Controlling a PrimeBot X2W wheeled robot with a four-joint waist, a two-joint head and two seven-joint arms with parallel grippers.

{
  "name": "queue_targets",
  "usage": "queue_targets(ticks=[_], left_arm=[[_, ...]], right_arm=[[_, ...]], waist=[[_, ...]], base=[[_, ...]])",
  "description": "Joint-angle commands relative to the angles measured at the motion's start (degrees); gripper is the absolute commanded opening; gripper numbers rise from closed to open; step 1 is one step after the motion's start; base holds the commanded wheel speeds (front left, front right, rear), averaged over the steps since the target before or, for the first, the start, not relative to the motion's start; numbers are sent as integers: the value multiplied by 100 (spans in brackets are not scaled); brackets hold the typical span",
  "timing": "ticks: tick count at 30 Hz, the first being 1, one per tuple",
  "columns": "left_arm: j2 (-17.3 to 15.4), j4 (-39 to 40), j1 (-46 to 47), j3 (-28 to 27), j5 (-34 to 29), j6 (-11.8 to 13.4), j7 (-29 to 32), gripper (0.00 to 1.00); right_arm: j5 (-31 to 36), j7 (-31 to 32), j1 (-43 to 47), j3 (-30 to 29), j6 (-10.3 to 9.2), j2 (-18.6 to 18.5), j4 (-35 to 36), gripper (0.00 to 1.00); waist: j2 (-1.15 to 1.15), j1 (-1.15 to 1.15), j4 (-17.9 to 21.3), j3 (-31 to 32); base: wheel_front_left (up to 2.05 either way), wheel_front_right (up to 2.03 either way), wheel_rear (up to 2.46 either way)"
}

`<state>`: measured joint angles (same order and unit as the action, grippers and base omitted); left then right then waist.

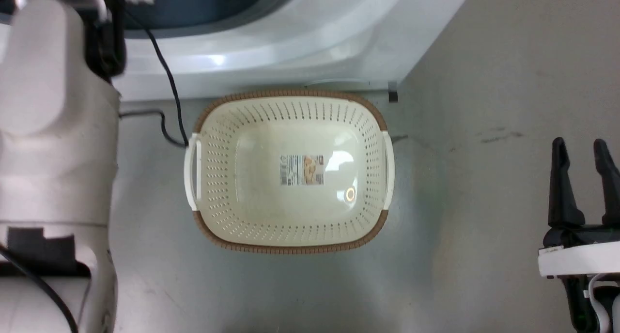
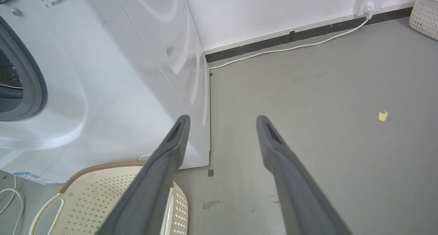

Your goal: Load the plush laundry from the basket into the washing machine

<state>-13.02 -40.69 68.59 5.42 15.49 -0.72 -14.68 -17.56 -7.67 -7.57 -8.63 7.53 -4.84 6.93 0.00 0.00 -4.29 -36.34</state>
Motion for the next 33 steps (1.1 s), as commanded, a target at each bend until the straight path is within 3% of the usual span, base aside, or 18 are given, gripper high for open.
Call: queue_targets(ticks=[1,18,33], left_arm=[[37,37,-201,22,-66,-30,-30,100],[463,283,-2105,258,-231,-114,-31,100],[483,440,-3663,223,-41,-150,-31,100]], right_arm=[[13,-31,-53,23,-4,5,-49,100],[218,-58,171,248,-4,104,-603,100],[443,-105,516,374,-4,189,-1120,100]], waist=[[0,0,-61,267],[0,0,-217,1757],[0,0,-183,2923]], base=[[0,0,0],[0,0,0],[0,0,0]])
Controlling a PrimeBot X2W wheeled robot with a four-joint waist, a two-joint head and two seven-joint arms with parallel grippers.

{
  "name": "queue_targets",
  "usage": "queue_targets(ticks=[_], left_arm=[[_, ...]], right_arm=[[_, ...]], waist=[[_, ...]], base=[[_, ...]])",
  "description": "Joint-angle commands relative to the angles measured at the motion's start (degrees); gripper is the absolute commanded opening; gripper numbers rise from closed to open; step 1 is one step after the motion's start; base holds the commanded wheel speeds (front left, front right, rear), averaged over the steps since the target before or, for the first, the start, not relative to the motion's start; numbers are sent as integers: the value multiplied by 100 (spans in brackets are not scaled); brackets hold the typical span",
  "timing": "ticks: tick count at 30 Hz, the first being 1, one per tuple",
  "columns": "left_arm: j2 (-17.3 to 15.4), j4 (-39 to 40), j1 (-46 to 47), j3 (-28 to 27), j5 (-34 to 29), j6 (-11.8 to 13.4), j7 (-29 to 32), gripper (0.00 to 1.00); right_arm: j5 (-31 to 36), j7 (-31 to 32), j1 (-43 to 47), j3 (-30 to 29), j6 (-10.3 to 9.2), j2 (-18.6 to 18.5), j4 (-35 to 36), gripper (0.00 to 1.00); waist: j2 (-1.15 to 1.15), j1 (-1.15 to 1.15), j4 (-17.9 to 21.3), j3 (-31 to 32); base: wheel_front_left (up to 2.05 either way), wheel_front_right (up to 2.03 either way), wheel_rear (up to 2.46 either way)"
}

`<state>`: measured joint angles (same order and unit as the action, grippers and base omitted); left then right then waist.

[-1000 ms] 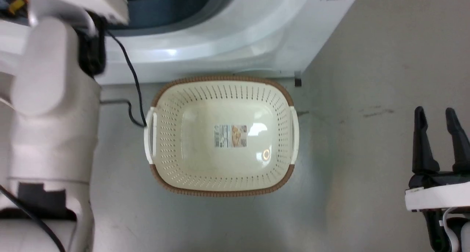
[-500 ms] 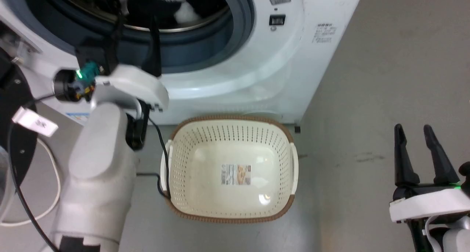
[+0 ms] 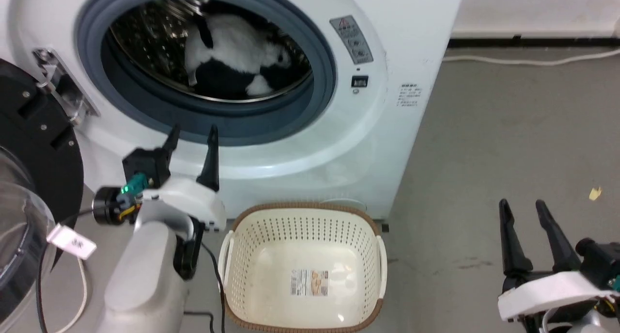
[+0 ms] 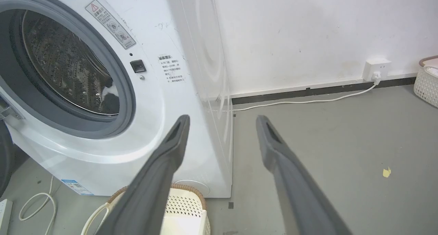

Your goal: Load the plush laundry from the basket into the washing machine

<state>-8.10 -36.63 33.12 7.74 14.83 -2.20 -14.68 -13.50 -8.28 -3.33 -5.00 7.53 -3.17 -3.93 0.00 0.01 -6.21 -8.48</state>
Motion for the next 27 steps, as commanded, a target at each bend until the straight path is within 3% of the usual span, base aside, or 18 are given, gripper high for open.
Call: queue_targets(ticks=[1,16,27], left_arm=[[-16,61,-206,1,27,0,-31,100],[18,934,-1685,-43,174,225,-31,100],[-28,1839,-2570,-99,253,467,75,100]], right_arm=[[49,-48,116,17,-4,24,-69,100],[324,-232,443,227,-4,28,-512,100],[359,-316,598,268,-4,29,-587,100]], waist=[[0,-1,9,195],[0,-1,37,898],[0,-1,38,1000]], base=[[0,0,0],[0,0,0],[0,0,0]])
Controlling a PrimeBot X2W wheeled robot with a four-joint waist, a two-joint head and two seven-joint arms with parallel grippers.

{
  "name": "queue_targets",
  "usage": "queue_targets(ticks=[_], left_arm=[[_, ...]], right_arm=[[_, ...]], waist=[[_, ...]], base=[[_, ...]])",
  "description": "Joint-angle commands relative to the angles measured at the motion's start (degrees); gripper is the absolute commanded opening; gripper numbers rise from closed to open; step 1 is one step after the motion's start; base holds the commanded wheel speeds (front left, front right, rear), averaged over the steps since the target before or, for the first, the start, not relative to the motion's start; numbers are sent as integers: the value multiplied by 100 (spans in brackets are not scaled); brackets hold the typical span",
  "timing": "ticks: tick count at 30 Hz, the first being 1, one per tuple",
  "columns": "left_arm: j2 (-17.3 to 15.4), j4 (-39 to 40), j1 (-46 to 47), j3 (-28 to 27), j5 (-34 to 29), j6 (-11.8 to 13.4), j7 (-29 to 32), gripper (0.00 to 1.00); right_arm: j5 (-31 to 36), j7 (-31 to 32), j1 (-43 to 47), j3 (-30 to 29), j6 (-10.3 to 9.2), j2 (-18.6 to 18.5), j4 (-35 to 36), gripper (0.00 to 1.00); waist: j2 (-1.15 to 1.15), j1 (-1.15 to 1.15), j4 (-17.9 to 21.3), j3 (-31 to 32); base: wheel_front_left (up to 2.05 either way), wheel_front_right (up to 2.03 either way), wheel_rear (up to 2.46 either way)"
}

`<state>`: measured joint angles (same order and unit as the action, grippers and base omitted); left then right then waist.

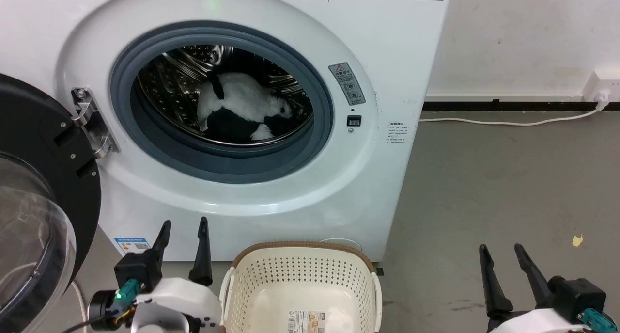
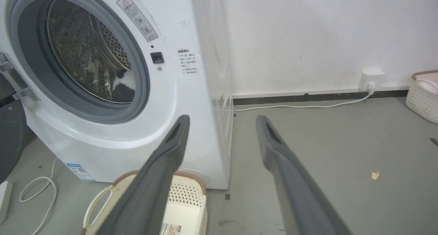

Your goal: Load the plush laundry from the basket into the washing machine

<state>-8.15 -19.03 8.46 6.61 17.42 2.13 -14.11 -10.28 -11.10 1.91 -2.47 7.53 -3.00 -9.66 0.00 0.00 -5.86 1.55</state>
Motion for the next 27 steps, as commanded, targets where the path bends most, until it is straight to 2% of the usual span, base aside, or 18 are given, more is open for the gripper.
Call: queue_targets(ticks=[1,13,27], left_arm=[[-34,157,-163,27,-13,46,40,100],[-117,810,-763,222,-130,157,170,100],[-145,965,-912,312,-128,189,120,100]], right_arm=[[36,-37,81,18,-4,12,-12,100],[-45,-49,232,125,-4,12,1,100],[-59,-27,295,172,-4,13,44,100]], waist=[[0,0,5,-6],[0,0,7,-56],[0,0,-11,-82]], base=[[0,0,0],[0,0,0],[0,0,0]])
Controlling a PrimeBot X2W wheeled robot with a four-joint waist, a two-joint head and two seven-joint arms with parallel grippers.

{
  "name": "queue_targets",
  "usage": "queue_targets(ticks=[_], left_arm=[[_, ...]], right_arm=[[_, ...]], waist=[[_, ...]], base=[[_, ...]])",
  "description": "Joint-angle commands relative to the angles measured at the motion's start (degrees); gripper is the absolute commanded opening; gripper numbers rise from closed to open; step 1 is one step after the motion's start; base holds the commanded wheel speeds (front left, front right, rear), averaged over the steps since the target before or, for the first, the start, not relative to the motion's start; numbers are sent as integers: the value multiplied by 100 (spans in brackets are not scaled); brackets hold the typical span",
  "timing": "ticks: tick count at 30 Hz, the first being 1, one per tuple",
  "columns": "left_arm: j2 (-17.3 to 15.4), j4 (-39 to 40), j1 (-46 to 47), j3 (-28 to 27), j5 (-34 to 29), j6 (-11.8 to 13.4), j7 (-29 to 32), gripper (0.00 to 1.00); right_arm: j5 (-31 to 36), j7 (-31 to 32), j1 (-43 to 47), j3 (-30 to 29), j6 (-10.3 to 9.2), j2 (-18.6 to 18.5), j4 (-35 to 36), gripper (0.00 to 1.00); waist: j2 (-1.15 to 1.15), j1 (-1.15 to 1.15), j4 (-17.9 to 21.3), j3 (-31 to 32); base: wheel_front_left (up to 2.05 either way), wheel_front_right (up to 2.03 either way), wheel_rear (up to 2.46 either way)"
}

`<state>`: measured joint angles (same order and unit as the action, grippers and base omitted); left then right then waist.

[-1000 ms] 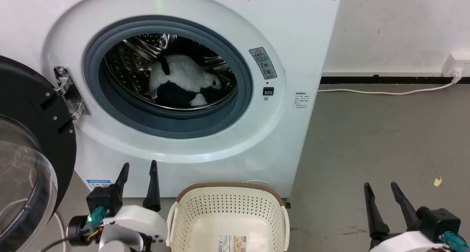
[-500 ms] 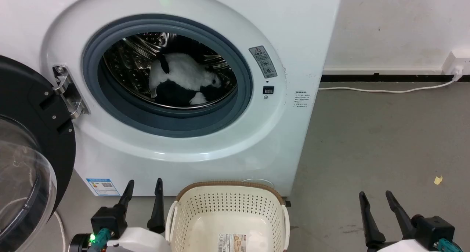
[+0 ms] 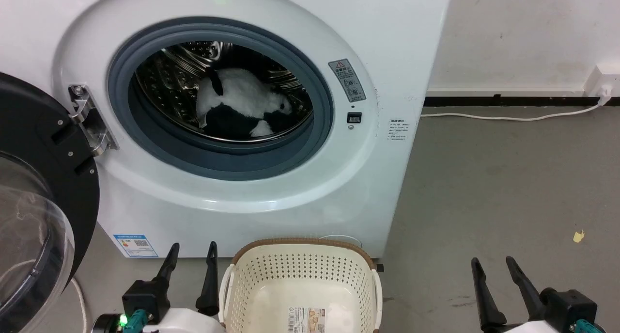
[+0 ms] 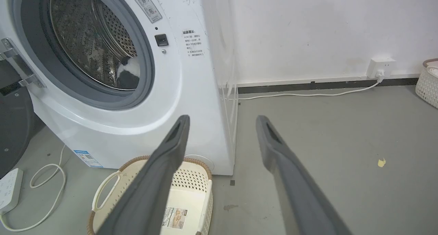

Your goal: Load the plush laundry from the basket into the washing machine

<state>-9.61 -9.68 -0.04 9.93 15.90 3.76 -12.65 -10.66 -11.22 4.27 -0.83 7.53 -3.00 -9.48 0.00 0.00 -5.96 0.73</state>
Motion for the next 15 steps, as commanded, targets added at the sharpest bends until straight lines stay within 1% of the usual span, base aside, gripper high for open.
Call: queue_targets(ticks=[1,15], left_arm=[[9,40,-64,-34,47,27,-38,100],[-19,2,-15,-44,145,50,-71,100]], right_arm=[[-24,-12,61,8,-4,13,28,100],[-56,-19,35,-5,-4,13,35,100]], waist=[[0,0,-2,-2],[0,0,-9,-40]], base=[[0,0,0],[0,0,0]])
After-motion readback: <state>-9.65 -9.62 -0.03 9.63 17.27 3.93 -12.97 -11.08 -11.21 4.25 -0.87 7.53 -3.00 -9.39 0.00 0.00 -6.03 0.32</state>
